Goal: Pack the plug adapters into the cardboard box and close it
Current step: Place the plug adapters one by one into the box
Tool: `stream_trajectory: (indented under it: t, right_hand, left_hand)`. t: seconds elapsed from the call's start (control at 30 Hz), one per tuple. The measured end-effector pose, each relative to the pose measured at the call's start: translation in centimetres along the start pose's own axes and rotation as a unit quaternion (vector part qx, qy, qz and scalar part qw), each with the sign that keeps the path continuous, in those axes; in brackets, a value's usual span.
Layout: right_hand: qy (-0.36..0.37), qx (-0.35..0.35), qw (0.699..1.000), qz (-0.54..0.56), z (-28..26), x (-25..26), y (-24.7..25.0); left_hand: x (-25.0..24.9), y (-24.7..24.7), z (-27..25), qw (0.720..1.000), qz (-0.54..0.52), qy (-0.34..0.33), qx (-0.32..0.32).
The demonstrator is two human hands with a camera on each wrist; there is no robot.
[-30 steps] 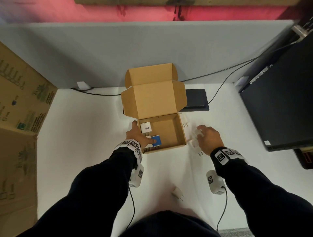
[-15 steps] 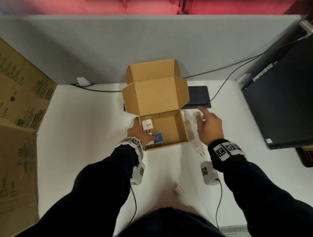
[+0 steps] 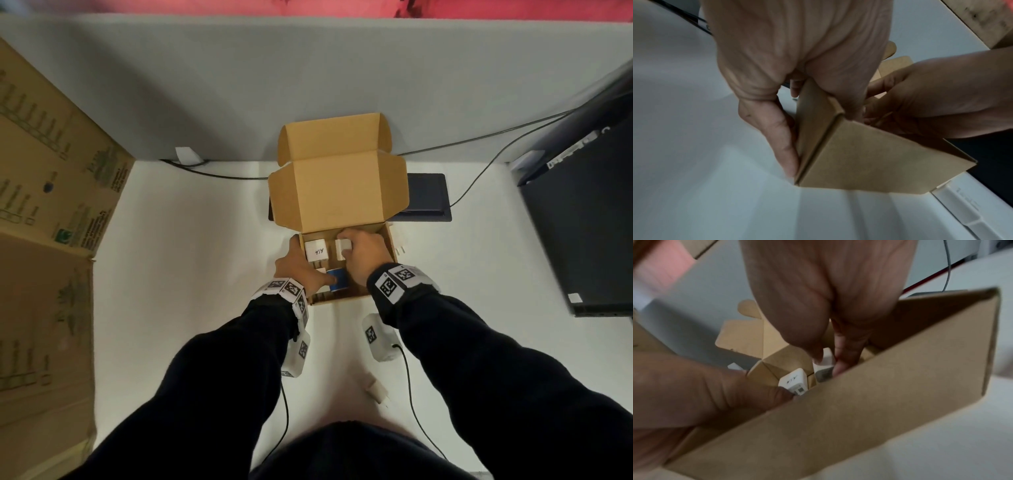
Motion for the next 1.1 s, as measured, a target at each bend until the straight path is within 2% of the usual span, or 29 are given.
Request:
stream_trajectory:
  t: [0.1,0.23,0.53,0.73,0.83,0.93,1.0,1.07,1.1]
  right_hand:
    - [0.006,0.001,1.0,0.013,0.3,-0.5,-0.7]
    - [0.021,-0.031,0.999,0.03,0.2,-1.1,-1.0]
    - [-0.011,-0.072,0.997,0.026,0.8,-0.5,-2.0]
    - [-0.005,-0.037,0.999,0.014,0.2,-0.5,-0.8]
    - [0.001,-0.045,0.998,0.033,-0.5,-0.5,-0.1]
    - [0.048,-0.059,0.996,0.05,-1.9,-0.4,1.6]
    - [0.112,-0.088,0.988,0.065,-2.9,-0.3,3.2]
    - [0.164,-0.163,0.97,0.074,-3.8,-0.9,5.1]
    - [0.166,-0.208,0.961,0.07,-4.0,-1.6,6.0]
  left_hand:
    - [0.2,-0.2,0.1,1.0,-0.004,0.002,-0.004]
    - [0.1,-0.2,0.1,1.0,-0.002,0.0,-0.008]
    - [-0.1,-0.2,-0.3,1.0,0.005,0.005,-0.013]
    - [-0.3,0.2,-0.5,1.0,0.01,0.005,-0.013]
    - [-0.2,0.3,-0.8,1.0,-0.007,0.026,-0.004]
    - [-0.2,0.5,-0.9,0.999,-0.024,0.039,0.008]
    - [-0.3,0.8,-0.9,0.998,-0.028,0.05,0.021]
    - [-0.4,0.8,-0.8,0.998,-0.021,0.053,0.026]
    - [-0.3,0.7,-0.7,0.998,-0.017,0.053,0.024]
Point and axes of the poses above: each hand's wrist, its own z-axis towards the middle knuckle, its own y-axis out of the back of the hand, x = y × z, the point moved 1 cm from there along z, towards the middle knuckle, and after that the axes turned 9 degrees about z, right-handed, at the moved point
